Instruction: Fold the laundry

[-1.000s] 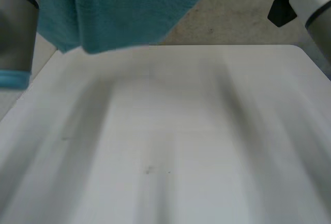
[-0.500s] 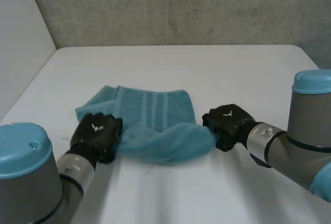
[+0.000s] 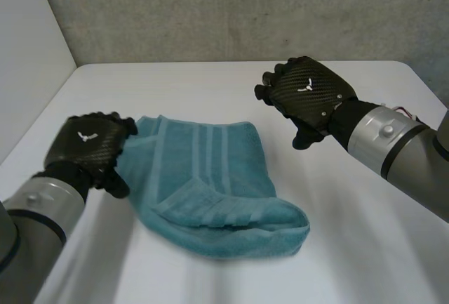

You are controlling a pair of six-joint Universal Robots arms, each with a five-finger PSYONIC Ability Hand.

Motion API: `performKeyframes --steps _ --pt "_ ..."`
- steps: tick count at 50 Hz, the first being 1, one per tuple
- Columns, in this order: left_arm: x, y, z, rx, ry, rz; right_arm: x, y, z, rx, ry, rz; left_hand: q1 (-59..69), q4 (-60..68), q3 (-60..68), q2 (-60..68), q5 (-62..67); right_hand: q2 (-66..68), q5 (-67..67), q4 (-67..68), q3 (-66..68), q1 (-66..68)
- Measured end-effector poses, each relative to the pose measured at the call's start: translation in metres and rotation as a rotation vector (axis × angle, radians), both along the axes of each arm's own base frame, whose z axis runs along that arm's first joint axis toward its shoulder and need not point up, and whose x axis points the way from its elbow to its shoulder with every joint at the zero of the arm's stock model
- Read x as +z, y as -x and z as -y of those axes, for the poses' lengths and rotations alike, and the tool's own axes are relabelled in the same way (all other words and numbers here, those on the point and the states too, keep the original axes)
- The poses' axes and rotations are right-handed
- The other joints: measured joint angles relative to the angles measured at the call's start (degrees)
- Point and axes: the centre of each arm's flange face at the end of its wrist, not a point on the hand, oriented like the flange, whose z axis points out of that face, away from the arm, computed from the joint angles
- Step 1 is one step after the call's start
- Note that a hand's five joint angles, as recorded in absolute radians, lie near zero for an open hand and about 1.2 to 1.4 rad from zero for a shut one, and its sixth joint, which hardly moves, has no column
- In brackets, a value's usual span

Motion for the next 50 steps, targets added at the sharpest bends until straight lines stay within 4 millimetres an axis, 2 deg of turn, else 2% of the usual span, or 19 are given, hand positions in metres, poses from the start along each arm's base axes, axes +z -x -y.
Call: performKeyframes --steps 5,11,17,24,30,32,35,37,40,41,50 --pt "0.000 -0.008 0.014 0.028 -0.006 -0.005 -0.009 -0.003 0.008 -0.014 -0.013 -0.031 0.01 0.14 0.10 0.16 0.34 0.00 0.00 0.00 0.00 0.00" --pt "-0.009 -0.003 0.017 -0.025 -0.050 -0.008 -0.024 -0.002 0.010 -0.051 -0.069 -0.060 0.57 2.31 1.23 1.68 2.79 0.00 0.00 0.00 0.00 0.00" --pt "-0.022 0.002 0.012 -0.081 -0.119 -0.004 -0.042 -0.003 -0.001 -0.067 -0.150 -0.076 1.19 3.40 2.12 2.58 3.88 0.00 0.00 0.00 0.00 0.00" --pt "-0.031 0.001 0.010 -0.075 -0.156 0.010 -0.045 -0.012 -0.014 -0.028 -0.205 -0.048 1.20 3.40 2.12 2.60 3.88 0.00 0.00 0.00 0.00 0.00" --pt "-0.034 -0.003 0.011 -0.054 -0.166 0.015 -0.044 -0.032 -0.027 0.044 -0.234 -0.027 1.19 3.39 2.12 2.61 3.86 0.00 0.00 0.00 0.00 0.00" --pt "-0.035 -0.007 0.013 -0.036 -0.170 0.016 -0.045 -0.052 -0.039 0.116 -0.260 -0.026 1.17 3.34 2.09 2.57 3.76 0.00 0.00 0.00 0.00 0.00" --pt "-0.036 -0.010 0.014 -0.024 -0.173 0.016 -0.048 -0.064 -0.046 0.154 -0.277 -0.032 0.95 2.94 1.93 2.36 3.21 0.00 0.00 0.00 0.00 0.00" --pt "-0.036 -0.015 0.015 -0.006 -0.176 0.015 -0.056 -0.082 -0.057 0.208 -0.304 -0.050 0.94 2.49 1.92 2.22 2.48 0.00 0.00 0.00 0.00 0.00" --pt "-0.037 -0.016 0.015 -0.002 -0.176 0.015 -0.059 -0.086 -0.059 0.220 -0.311 -0.055 0.94 2.44 1.92 2.22 2.39 0.00 0.00 0.00 0.00 0.00" --pt "-0.037 -0.020 0.016 0.013 -0.176 0.014 -0.070 -0.102 -0.067 0.259 -0.335 -0.074 0.94 2.43 1.91 2.12 2.22 0.00 0.00 0.00 0.00 0.00" --pt "-0.036 -0.032 0.019 0.059 -0.173 0.008 -0.102 -0.133 -0.076 0.304 -0.398 -0.087 0.94 1.62 1.44 1.44 1.48 0.88 1.50 1.30 1.00 0.60"
